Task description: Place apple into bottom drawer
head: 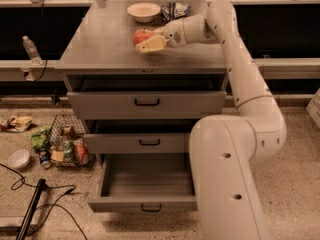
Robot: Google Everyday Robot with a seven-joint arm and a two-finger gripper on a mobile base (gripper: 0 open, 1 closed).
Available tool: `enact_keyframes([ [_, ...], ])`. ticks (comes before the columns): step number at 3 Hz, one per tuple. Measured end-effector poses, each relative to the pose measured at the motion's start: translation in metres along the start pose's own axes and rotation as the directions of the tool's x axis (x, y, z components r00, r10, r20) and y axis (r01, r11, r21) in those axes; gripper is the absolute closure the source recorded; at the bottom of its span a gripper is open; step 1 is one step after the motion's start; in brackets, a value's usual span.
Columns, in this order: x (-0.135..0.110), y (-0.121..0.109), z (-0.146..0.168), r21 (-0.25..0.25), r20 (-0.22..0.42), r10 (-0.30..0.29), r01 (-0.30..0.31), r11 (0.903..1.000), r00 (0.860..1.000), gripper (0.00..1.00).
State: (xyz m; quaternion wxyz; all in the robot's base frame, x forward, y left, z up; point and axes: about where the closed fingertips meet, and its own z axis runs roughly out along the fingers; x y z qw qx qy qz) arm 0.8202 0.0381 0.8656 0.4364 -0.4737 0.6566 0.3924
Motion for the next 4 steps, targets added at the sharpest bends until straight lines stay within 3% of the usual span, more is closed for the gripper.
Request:
enact_keyframes([
  [1, 0.001, 0.022, -0.026, -0.042, 0.024, -0.009, 0.01, 0.9991, 1.0, 1.0],
  [2, 0.002, 0.063, -0.056, -0.065, 0.031, -0.052, 0.054, 0.9964, 0.998, 1.0],
  [3, 0.019, 0.09, -0.059, -0.074, 0.005, -0.059, 0.059, 0.9955, 0.998, 1.0],
  [4, 0.052, 0.126, -0.061, -0.074, -0.066, -0.049, 0.044, 0.9963, 0.997, 1.0],
])
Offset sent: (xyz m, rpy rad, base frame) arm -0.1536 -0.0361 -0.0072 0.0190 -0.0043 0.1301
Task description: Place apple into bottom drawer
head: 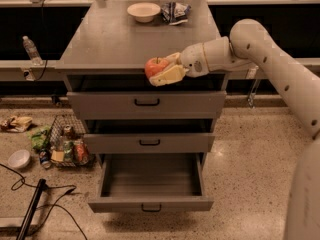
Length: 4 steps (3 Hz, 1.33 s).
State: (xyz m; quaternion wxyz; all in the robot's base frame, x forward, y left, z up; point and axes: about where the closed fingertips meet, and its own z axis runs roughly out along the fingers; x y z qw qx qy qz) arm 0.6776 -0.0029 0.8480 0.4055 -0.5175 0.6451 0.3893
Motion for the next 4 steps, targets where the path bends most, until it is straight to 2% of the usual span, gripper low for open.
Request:
enact_keyframes([
  [1, 0.017, 0.028, -0.014, 0.057, -0.058, 0.049, -0.046, 0.9973, 0.997, 1.0],
  [2, 0.047, 0.052, -0.012, 0.09, -0.157, 0.049, -0.035, 0.9953, 0.986, 1.0],
  [3, 0.099, 0.063, 0.014, 0.137, -0.235, 0.069, -0.037, 0.9899, 0.969, 1.0],
  [4, 0.1, 0.063, 0.015, 0.139, -0.233, 0.071, -0.039, 0.9895, 0.97, 1.0],
])
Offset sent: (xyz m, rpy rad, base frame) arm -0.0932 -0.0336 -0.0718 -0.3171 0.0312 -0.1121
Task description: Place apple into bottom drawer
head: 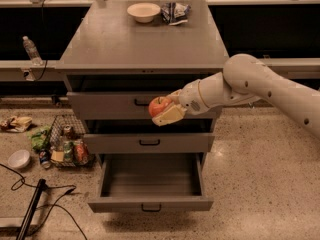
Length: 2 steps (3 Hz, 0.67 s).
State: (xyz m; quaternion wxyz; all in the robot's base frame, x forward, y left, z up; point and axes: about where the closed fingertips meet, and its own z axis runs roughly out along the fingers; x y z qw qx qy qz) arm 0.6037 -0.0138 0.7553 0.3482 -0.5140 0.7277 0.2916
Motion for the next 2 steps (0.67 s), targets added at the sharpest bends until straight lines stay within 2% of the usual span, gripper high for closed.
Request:
enact_keyframes([
  [1, 0.007, 0.003, 0.011, 0.022, 0.024, 0.028, -0.028, 0.9994, 0.999, 1.0],
  [2, 0.034, 0.01, 0.044, 0.023, 0.075, 0.031, -0.033, 0.9992, 0.997, 1.0],
])
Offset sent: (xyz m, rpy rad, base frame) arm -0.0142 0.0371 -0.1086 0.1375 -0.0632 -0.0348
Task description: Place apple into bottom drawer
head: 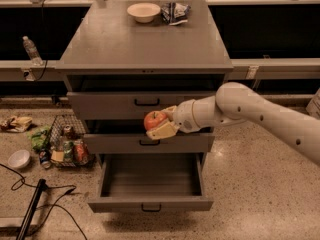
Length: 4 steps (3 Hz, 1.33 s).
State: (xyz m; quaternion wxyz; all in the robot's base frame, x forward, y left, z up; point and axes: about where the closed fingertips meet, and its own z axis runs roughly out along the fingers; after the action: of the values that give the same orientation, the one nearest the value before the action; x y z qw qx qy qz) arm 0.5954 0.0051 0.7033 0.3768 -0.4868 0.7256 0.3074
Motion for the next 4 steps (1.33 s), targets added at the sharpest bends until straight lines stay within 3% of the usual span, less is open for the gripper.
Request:
enact_keyframes([
  [1, 0.033, 0.008, 0.041, -0.012, 0.012, -0.051, 0.052, 0.9986, 0.999, 1.0],
  [2, 0.078, 0.003, 0.09, -0.038, -0.033, -0.089, 0.087, 0.9955, 0.996, 1.0],
  [3, 0.078, 0.004, 0.09, -0.038, -0.033, -0.089, 0.087, 0.9955, 0.996, 1.0],
  [4, 0.107, 0.005, 0.101, -0.036, -0.033, -0.079, 0.078, 0.9963, 0.996, 1.0],
])
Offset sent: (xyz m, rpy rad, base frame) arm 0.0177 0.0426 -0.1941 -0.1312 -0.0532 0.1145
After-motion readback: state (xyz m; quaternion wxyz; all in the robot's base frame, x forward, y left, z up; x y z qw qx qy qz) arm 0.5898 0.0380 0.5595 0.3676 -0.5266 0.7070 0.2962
